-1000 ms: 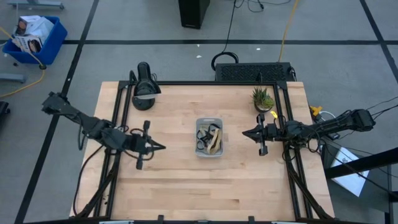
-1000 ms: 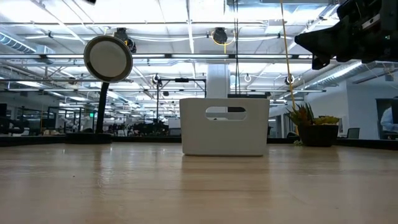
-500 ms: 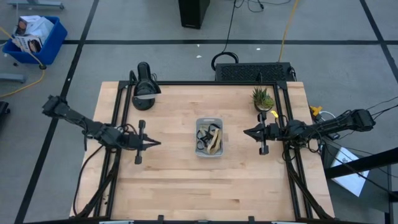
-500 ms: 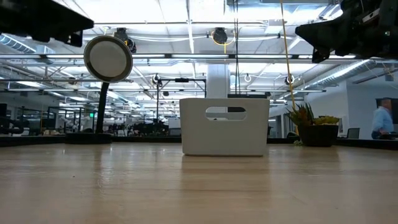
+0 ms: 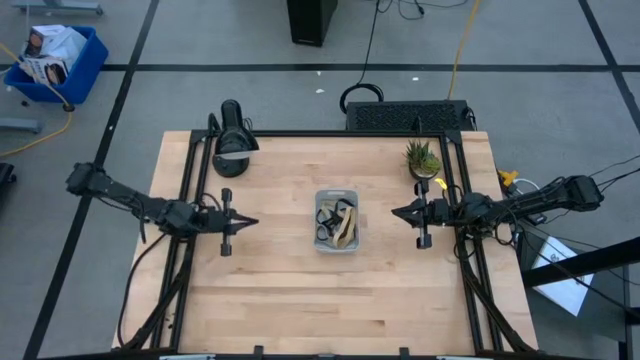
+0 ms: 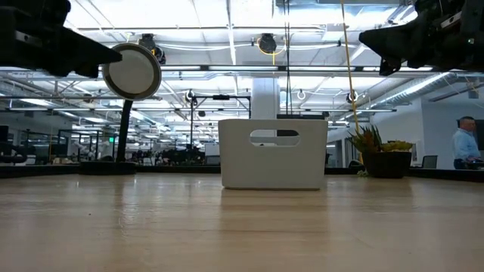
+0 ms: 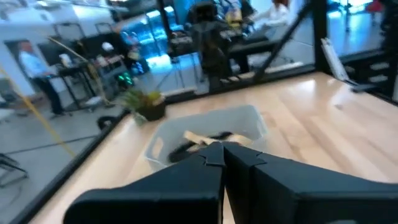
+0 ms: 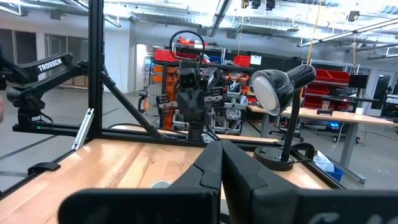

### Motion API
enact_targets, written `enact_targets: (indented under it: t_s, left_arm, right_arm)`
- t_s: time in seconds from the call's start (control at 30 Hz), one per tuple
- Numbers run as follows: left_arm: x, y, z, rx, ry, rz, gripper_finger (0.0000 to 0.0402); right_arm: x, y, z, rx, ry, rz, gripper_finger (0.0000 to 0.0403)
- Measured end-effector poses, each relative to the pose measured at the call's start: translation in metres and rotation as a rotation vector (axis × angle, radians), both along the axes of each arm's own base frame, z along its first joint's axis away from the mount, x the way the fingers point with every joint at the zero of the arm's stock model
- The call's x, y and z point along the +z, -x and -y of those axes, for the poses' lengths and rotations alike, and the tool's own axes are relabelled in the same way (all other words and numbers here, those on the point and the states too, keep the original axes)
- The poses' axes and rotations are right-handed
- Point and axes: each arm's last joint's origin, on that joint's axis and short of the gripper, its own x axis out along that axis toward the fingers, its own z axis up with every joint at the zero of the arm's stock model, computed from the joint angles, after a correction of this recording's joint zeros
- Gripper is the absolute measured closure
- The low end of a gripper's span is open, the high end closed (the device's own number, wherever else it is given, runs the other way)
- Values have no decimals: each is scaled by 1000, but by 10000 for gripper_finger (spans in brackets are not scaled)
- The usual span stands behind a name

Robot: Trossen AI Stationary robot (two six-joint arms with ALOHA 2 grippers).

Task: Pick and place rubber bands into bin
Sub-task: Return to Home Position

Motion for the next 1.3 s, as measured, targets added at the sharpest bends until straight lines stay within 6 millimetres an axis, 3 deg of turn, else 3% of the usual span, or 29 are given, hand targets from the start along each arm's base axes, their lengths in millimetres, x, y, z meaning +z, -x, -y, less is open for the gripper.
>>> enact_targets:
  t_s: [0.2,0.57,0.9,1.3]
  left_arm:
    - [0,-2,-8,-96,-12,90,401]
    - [-1,-6,-31,-312,44,72,401]
    - [2,-4,-38,-279,85,93,401]
    - [27,6,-30,-253,12,32,401]
  right_arm:
    - [1,0,0,15,2,6,403]
    - [0,0,2,78,17,6,403]
    - [2,0,5,77,-24,15,403]
    - [3,4,5,75,-31,14,403]
